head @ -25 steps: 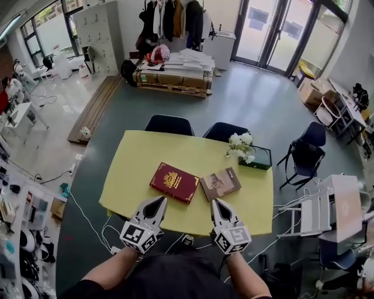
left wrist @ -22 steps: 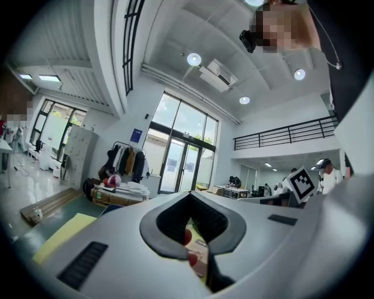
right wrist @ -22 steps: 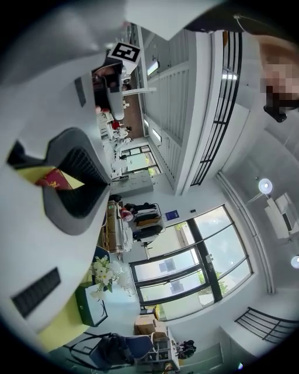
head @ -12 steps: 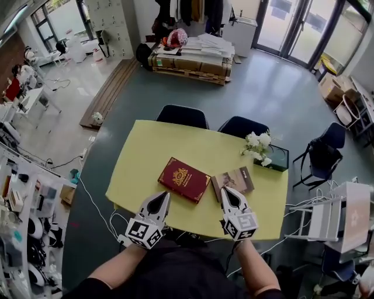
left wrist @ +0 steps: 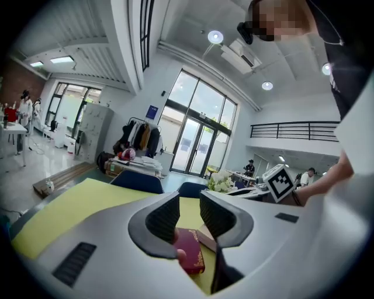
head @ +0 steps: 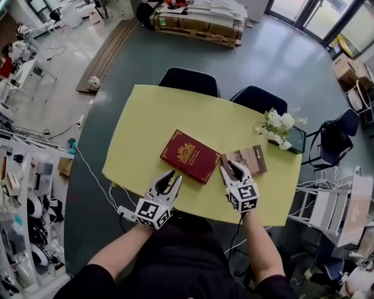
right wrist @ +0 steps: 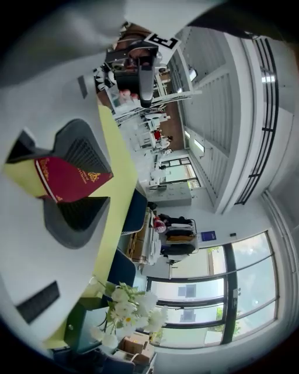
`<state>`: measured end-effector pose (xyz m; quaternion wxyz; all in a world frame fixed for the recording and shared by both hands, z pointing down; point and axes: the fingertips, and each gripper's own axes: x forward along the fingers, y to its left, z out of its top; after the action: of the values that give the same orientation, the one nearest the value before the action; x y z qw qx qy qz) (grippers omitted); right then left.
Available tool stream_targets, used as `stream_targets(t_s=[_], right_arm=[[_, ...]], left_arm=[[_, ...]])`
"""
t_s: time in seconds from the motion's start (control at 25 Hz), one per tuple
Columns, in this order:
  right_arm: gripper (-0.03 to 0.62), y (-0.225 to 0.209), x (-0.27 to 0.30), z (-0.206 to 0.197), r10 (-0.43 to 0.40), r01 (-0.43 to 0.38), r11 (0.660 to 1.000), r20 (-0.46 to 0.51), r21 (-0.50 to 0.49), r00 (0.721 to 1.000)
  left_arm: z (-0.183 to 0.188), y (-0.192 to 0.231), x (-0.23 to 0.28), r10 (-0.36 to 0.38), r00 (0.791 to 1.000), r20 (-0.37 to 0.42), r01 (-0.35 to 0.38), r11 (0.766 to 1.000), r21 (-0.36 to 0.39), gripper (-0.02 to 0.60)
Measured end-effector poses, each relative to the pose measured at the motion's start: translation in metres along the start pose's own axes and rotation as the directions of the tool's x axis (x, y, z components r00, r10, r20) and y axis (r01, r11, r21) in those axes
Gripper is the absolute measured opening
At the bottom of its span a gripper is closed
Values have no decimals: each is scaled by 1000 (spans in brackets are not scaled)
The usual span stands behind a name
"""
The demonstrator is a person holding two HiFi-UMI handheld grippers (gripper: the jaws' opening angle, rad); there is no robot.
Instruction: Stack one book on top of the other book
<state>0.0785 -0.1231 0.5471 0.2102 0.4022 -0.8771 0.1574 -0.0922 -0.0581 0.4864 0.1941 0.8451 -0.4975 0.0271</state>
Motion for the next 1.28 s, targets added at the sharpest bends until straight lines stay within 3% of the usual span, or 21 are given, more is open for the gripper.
stream_targets(t_s=[0.2,0.32,0.64,0.76,0.88,1.2,1.28], right_arm=[[172,-11,54,-48,81,-83,996,-126,-9,989],[181,-26,87,-75,112,-114,994,-193,4,975],[213,-49,139,-129,186,-185,982,-357,38,915],[218,-48,151,-141,226,-219,974,-404,63,886],[218,-47,156,-151,248,-236,968,-436,82,865],[218,-46,160,-153,282,-282,957,-459,69,842],[218,-47,160,-153,292,-297,953,-463,65,837]], left_arm=[[-57,21,16,18,996,-87,-23,998,-59,165],[-99,39,25,57,987,-147,-75,990,-119,181],[-189,77,45,145,951,-273,-218,940,-262,213],[-205,85,58,153,943,-295,-243,922,-301,224],[-220,88,70,159,934,-320,-258,919,-297,237],[-232,92,90,181,926,-332,-300,885,-355,239],[-233,92,90,186,925,-331,-303,886,-352,239]])
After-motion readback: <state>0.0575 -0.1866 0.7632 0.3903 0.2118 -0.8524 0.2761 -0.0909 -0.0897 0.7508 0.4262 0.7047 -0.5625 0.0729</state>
